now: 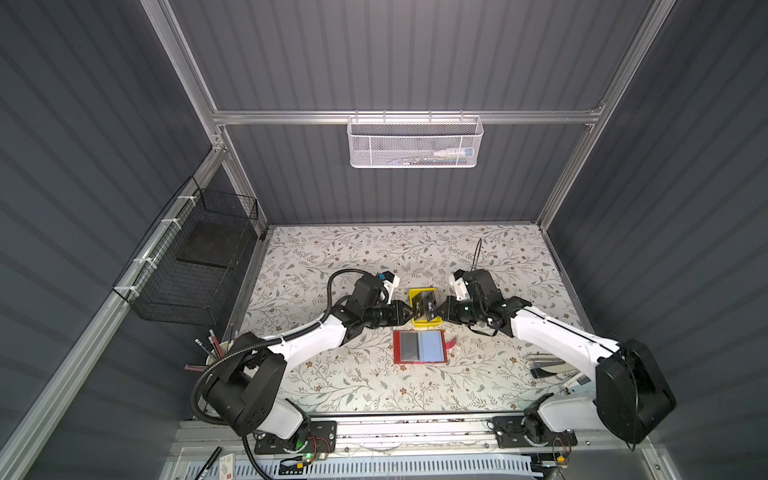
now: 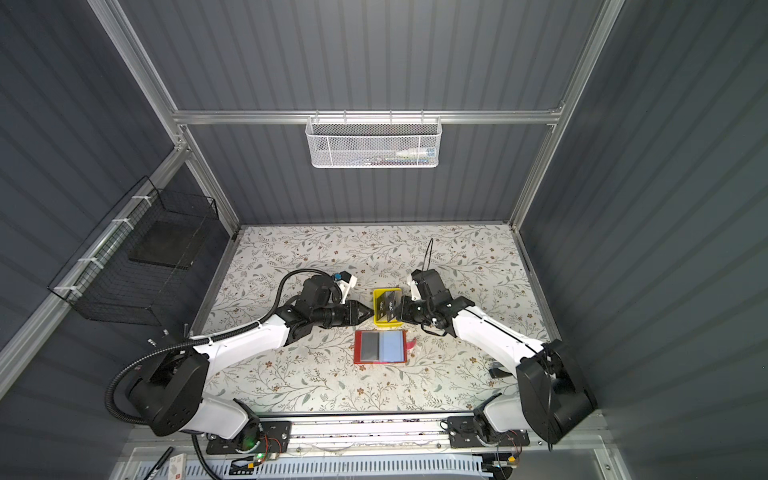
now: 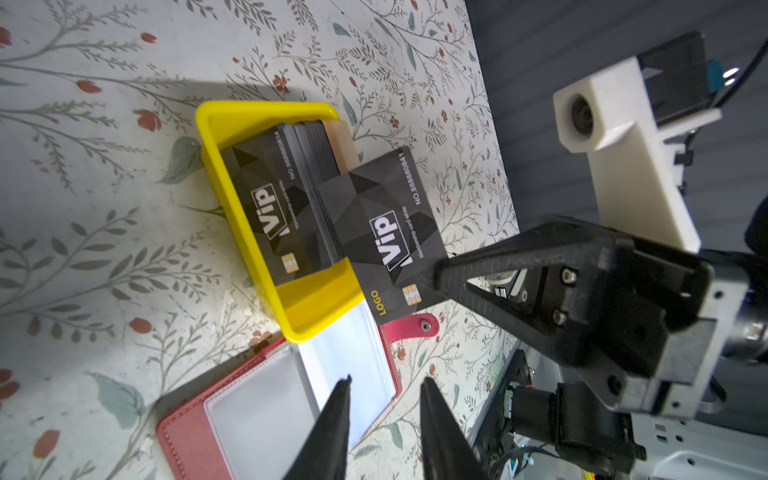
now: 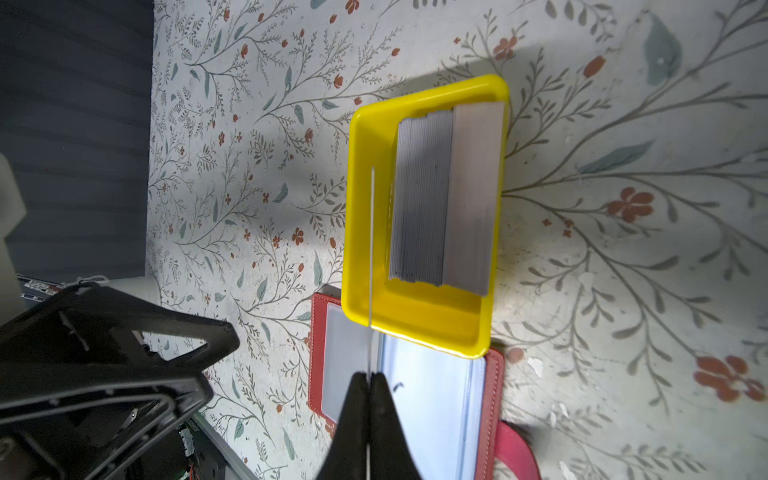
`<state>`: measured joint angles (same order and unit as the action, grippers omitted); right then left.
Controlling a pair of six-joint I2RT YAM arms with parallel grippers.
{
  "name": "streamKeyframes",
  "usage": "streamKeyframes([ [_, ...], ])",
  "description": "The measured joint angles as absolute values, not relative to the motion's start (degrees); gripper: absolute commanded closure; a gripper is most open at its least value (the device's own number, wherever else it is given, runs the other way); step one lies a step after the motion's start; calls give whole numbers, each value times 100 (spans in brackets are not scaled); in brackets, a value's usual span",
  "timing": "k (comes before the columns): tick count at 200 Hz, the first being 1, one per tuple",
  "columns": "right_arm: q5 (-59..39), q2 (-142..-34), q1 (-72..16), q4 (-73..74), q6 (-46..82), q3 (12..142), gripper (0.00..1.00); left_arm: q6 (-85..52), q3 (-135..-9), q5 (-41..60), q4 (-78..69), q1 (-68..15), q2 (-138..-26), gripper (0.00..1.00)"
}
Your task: Put the credit cards into the card holder
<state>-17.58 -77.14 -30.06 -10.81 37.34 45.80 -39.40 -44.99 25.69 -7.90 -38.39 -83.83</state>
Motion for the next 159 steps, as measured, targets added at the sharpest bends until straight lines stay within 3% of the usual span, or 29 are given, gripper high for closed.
streamKeyframes([
  [98, -2064, -5798, -3011, -421, 4244, 3273, 98, -5162, -3321, 4174, -3100, -3413, -7972, 57],
  [159, -2550, -4668, -3011, 191, 4772, 2571, 100, -5911, -3127, 4574, -4633, -3413, -8165, 54],
])
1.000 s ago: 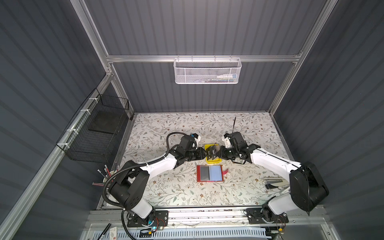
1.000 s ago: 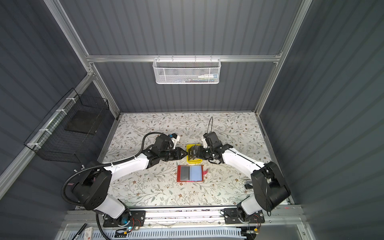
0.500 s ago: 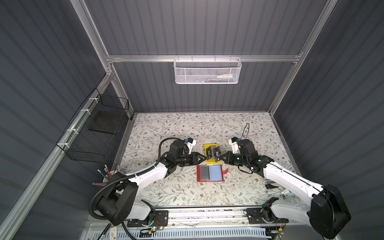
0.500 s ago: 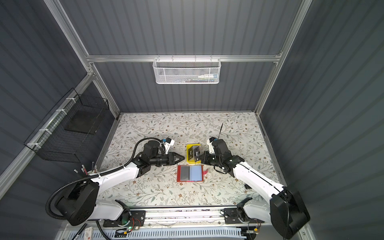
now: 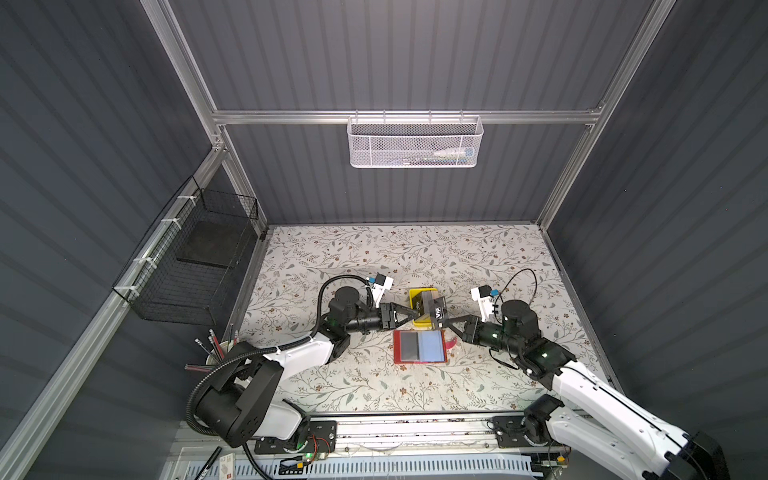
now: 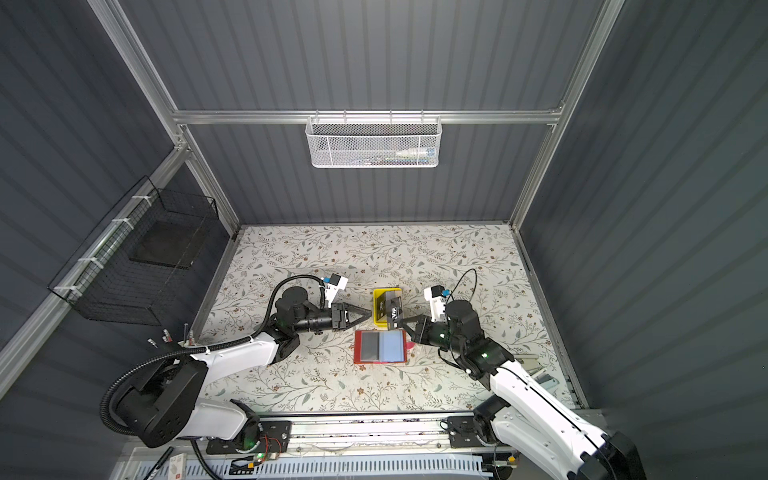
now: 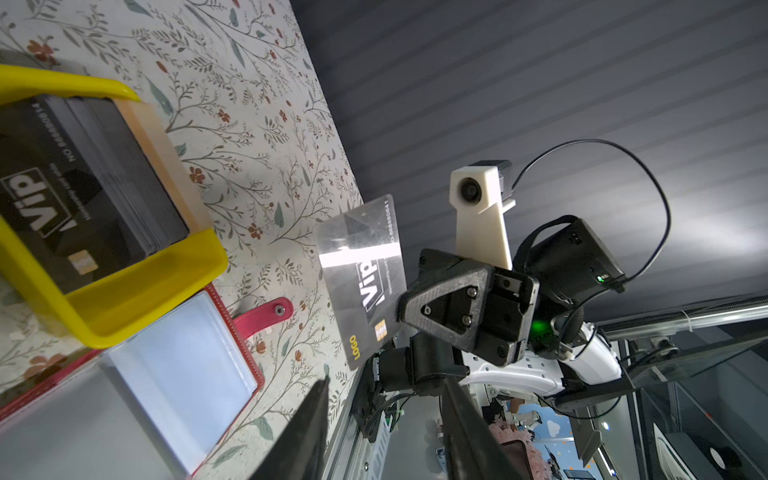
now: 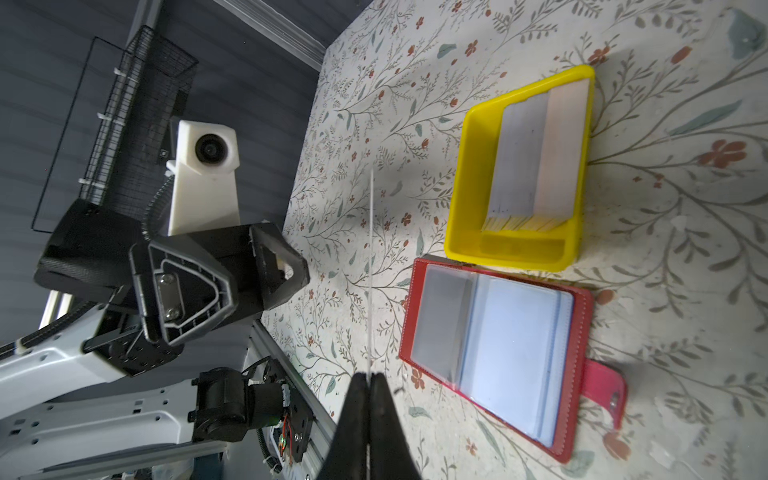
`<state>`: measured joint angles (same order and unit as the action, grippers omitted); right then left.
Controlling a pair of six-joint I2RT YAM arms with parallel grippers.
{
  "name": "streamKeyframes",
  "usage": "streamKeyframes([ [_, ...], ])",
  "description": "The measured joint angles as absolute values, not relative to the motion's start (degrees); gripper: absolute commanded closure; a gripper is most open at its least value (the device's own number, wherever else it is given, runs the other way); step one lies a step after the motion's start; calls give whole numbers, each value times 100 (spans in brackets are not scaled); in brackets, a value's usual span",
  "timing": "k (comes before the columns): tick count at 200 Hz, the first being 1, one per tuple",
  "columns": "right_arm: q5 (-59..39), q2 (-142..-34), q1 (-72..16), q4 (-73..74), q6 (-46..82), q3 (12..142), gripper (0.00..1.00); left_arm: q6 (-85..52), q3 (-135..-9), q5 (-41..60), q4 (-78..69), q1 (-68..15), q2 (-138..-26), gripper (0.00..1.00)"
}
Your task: Put the credit cards into the card holder
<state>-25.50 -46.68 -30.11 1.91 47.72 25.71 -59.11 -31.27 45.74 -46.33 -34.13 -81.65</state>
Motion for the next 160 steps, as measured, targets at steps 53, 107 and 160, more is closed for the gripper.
streamKeyframes([
  [53, -3013, -4340, -3011, 1103, 5363, 2123, 100, -6512, -2963, 4681, -5586, -3415, -8501, 57],
  [107, -3391, -4587, -3011, 2036, 5763, 2062, 100, -6978, -2928, 4670, -6401, -3577, -8694, 63],
  [160, -3546, -4840, -3013, 2495, 5951, 2051, 99, -7297, -2926, 4630, -6908, -3645, -8882, 74],
])
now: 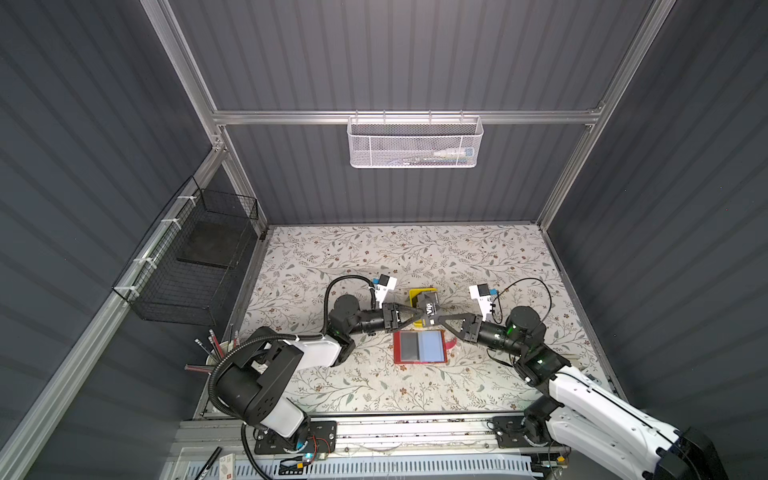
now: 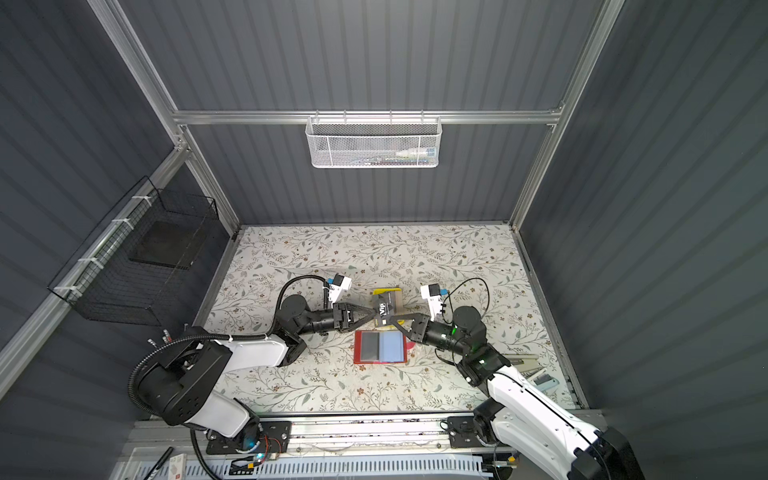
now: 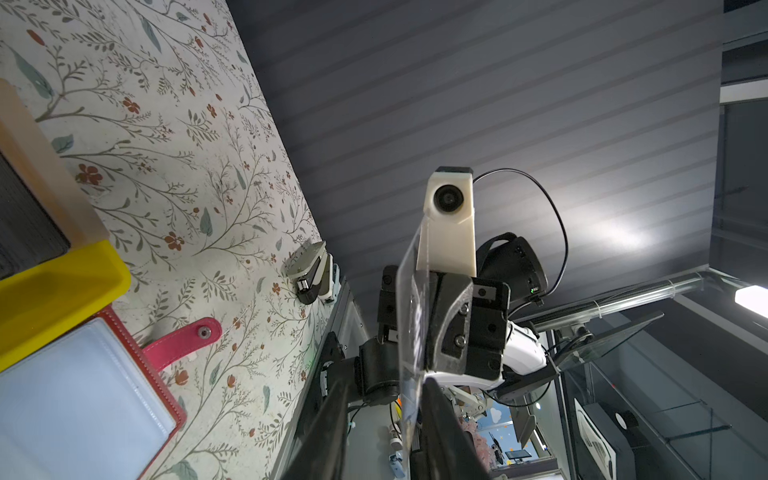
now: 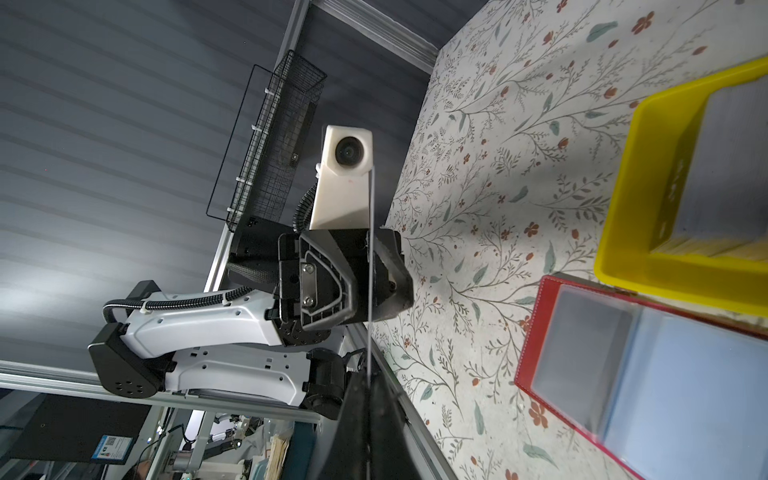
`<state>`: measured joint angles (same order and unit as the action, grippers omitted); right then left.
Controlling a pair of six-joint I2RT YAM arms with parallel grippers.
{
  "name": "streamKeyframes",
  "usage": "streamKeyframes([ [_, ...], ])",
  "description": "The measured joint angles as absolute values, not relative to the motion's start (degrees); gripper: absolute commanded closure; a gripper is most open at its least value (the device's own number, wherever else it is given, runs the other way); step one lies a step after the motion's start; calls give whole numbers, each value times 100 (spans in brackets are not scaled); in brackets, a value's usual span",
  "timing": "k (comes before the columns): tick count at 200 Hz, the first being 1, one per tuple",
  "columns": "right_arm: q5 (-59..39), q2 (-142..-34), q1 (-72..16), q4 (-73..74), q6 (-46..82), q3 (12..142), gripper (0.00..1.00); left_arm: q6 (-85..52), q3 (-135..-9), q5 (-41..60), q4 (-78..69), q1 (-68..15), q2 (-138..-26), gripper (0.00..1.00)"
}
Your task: Put the credit cards into the card holder
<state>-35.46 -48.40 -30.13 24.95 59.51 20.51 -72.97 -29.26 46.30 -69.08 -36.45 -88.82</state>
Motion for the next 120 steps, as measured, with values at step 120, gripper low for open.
streamKeyframes([
  [120, -3544, -4871, -3017, 2967, 6149, 1793, 98, -7496, -2926, 4431, -7288, -3854, -9080, 87],
])
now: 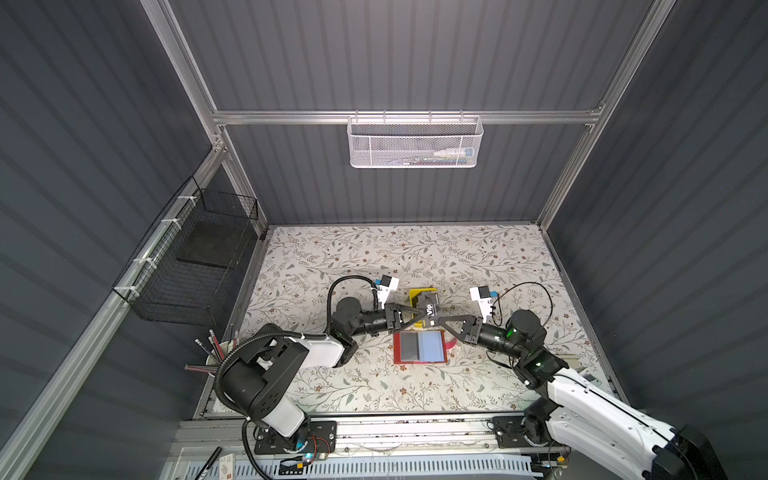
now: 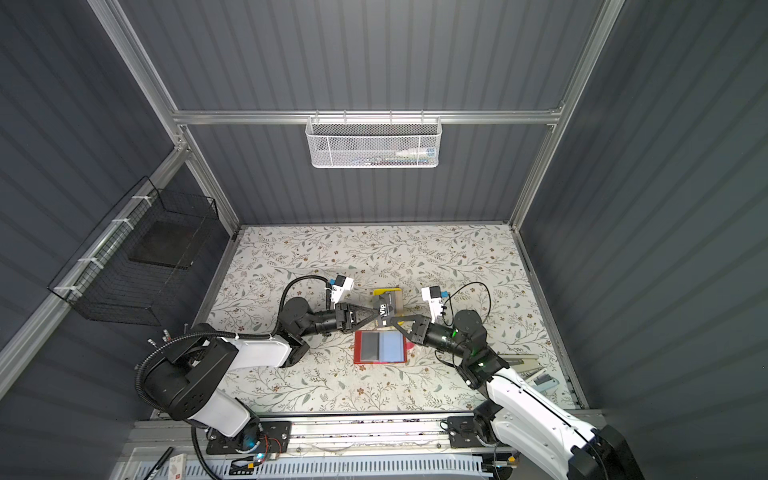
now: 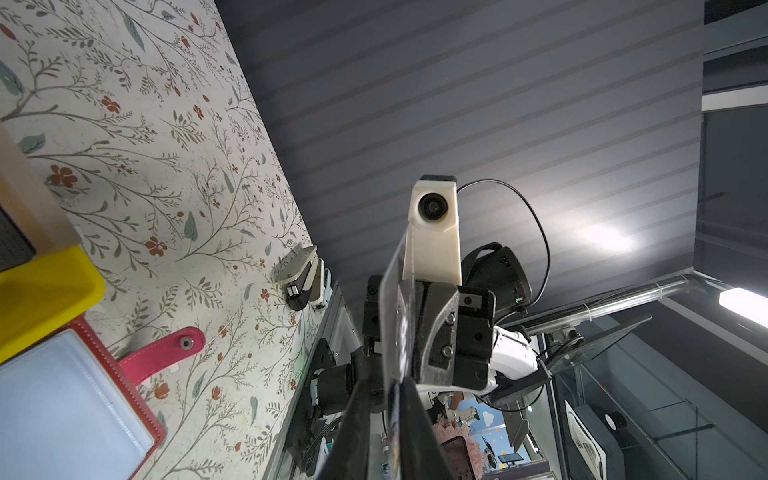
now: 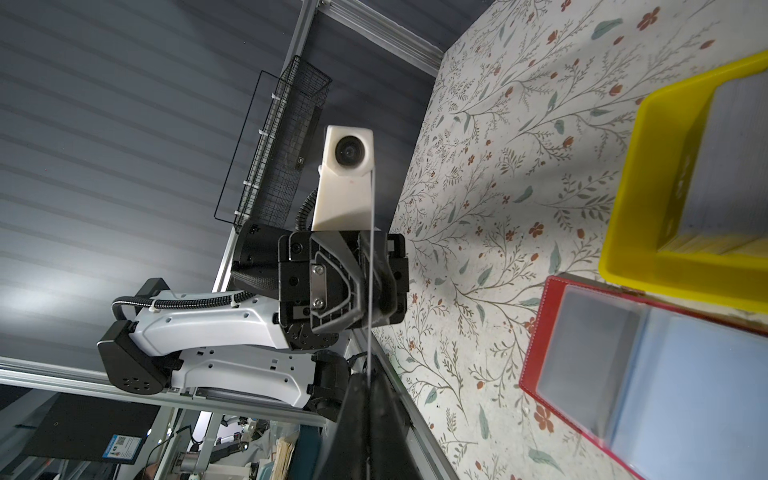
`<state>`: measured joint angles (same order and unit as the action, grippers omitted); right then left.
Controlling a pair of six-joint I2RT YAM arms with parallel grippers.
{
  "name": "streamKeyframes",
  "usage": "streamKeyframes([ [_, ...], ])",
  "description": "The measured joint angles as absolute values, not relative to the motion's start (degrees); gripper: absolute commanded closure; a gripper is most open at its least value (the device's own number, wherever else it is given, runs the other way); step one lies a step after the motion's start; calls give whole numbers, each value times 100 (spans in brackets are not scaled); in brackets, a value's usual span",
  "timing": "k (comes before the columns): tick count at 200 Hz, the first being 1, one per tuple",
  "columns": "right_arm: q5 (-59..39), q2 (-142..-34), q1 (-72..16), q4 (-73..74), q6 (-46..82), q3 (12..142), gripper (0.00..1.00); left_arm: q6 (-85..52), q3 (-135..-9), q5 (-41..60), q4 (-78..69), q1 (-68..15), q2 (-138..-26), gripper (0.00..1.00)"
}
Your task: Put the credit cards into the card holder
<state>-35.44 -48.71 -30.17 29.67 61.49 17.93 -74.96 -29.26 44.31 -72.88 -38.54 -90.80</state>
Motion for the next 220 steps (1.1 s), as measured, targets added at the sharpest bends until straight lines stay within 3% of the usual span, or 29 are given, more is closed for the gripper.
streamKeyframes([
  [34, -3533, -4882, -3017, 3055, 6167, 1682, 97, -7546, -2926, 4318, -7338, -3870, -9089, 93],
  [70, -3468, -4886, -3020, 3092, 6187, 1614, 81, -7555, -2926, 4250, -7336, -3870, -9089, 98],
  [100, -3358, -4840, -3044, 2987, 6167, 1586, 75, -7459, -2932, 4191, -7146, -3870, -9100, 100],
  [152, -2801, -4495, -3142, 1837, 5806, 1656, 68, -6643, -3124, 4038, -5461, -3870, -8799, 100],
  [220, -1494, -4602, -3763, 222, 5179, 2228, 65, -6108, -3140, 3927, -4379, -3765, -8630, 100],
])
